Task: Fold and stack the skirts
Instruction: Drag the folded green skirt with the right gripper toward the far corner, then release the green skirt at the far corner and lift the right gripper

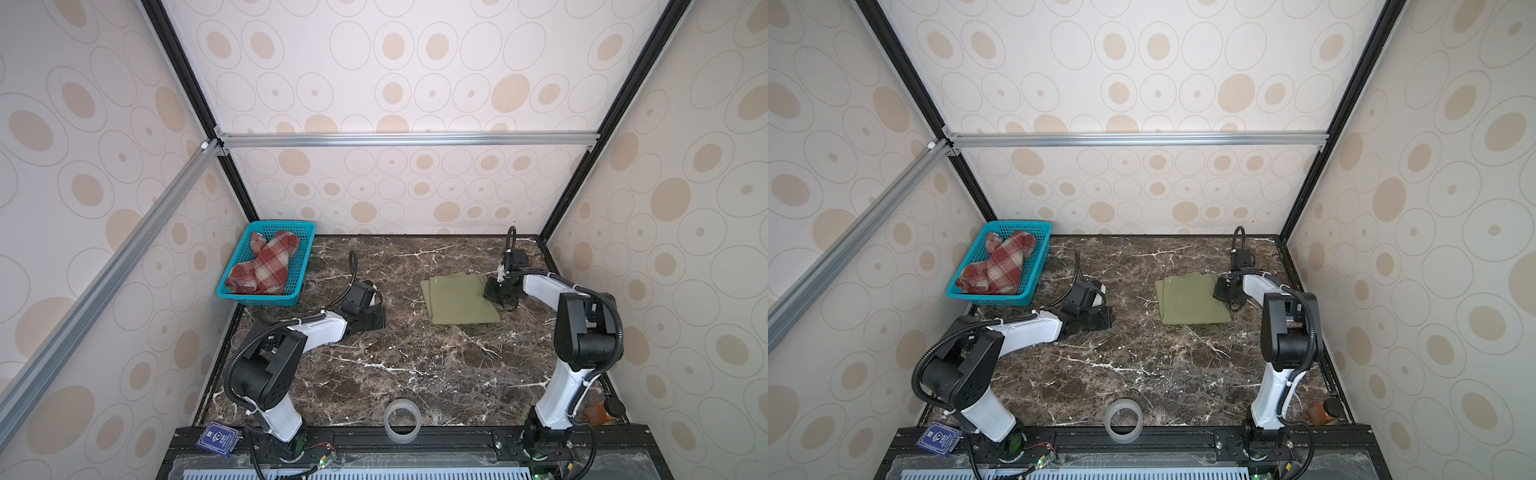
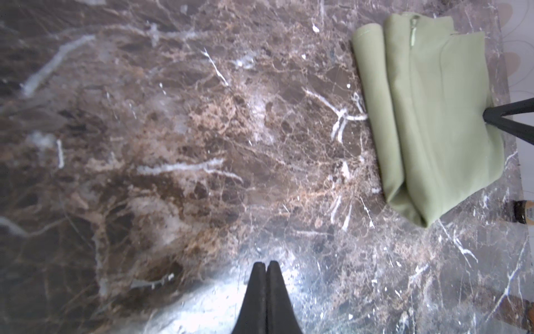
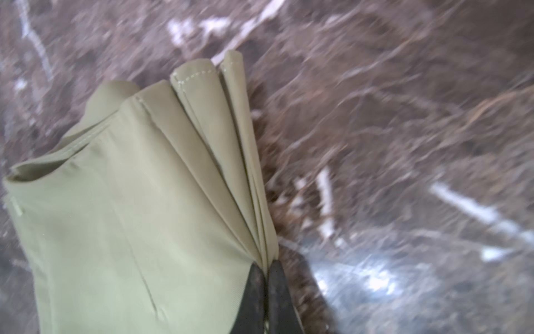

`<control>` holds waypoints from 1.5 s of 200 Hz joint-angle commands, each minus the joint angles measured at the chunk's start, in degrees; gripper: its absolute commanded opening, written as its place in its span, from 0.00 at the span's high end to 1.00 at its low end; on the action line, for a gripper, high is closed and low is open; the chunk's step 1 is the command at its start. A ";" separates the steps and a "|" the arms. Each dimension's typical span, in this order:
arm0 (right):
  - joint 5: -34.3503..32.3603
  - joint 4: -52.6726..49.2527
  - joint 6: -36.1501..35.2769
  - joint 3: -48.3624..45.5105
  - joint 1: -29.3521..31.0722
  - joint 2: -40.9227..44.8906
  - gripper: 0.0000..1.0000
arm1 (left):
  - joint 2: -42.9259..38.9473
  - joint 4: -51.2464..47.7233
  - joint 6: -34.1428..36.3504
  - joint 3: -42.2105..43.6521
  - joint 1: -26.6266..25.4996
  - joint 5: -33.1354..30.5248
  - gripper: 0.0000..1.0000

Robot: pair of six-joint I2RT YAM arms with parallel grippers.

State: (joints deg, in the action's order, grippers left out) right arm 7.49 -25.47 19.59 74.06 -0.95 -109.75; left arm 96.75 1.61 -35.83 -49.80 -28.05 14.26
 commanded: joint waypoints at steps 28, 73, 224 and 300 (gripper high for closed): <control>-1.04 -5.05 -3.84 11.93 -5.96 -8.05 1.00 | 3.98 -5.19 2.13 -6.43 1.18 -0.47 1.00; -0.76 -8.63 -4.31 23.67 -10.43 -15.22 1.00 | 6.88 -6.40 2.17 -10.35 2.02 -0.31 1.00; -2.12 -15.77 -5.10 48.46 -14.00 -29.73 1.00 | 14.39 -10.33 2.88 -18.23 3.30 0.35 1.00; -7.44 -6.86 -5.50 38.82 -13.86 -19.18 0.31 | 10.99 -8.48 2.96 -15.65 3.53 -0.39 1.00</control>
State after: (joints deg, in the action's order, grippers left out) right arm 2.55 -36.18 15.05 116.97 -14.70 -136.31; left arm 110.45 -7.31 -34.20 -65.98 -25.06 14.59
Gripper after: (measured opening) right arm 0.636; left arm 0.047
